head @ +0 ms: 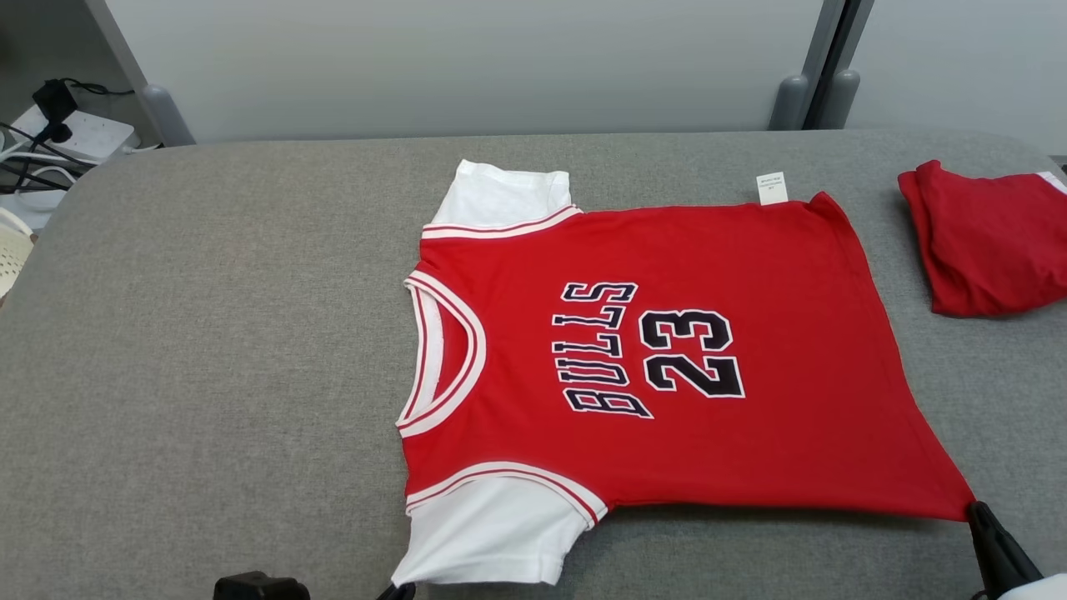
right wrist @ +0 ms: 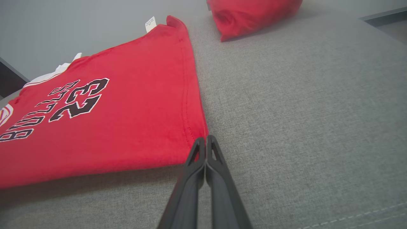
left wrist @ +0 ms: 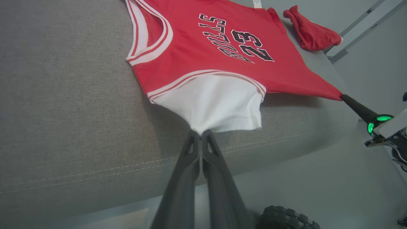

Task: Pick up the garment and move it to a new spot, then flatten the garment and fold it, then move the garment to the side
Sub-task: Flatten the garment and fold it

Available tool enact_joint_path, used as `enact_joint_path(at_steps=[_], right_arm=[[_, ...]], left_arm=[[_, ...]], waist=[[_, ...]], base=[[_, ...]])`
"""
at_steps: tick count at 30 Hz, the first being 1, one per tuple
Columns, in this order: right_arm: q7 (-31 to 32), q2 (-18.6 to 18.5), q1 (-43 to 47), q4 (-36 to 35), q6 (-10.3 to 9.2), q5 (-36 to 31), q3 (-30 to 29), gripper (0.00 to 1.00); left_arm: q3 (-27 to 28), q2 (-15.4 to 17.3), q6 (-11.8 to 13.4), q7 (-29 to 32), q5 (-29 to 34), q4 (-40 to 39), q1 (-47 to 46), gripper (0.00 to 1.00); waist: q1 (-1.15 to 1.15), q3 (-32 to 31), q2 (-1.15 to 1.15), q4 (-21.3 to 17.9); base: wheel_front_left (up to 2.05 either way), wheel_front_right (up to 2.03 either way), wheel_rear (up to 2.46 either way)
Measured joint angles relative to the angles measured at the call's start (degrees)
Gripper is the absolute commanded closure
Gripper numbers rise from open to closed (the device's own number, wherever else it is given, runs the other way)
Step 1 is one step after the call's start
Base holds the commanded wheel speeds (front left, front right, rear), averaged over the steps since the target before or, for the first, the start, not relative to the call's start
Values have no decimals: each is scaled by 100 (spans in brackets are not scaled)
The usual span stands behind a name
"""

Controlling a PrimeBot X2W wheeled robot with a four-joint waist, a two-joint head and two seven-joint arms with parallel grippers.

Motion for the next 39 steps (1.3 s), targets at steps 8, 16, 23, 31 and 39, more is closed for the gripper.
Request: enact_joint_path(at_steps=[8, 16, 23, 31, 39], right_arm=[[110, -55, 181, -425, 0, 36, -449, 100], [494, 294, -545, -183, 0, -495, -758, 100], [805, 538, -1327, 129, 0, -1059, -1089, 100], [1024, 688, -1753, -13, 0, -1155, -1360, 100], [1304, 834, -2141, 203, 0, -1483, -1612, 100]], left_arm=[[103, 56, 73, -26, 53, -486, -52, 100], [80, -605, -415, -511, -105, 465, -953, 100], [138, -888, -561, -857, 24, 1044, -1848, 100], [312, -1011, -582, -1252, 320, 1368, -2466, 100], [286, -1114, -712, -1301, 359, 1985, -2971, 100]], waist=[[0, 205, 0, -16], [0, 488, 0, -106], [0, 725, 0, -77], [0, 895, 0, 5], [0, 1048, 0, 14]], base=[[0, 0, 0], [0, 0, 0], [0, 0, 0], [0, 0, 0], [0, 0, 0]])
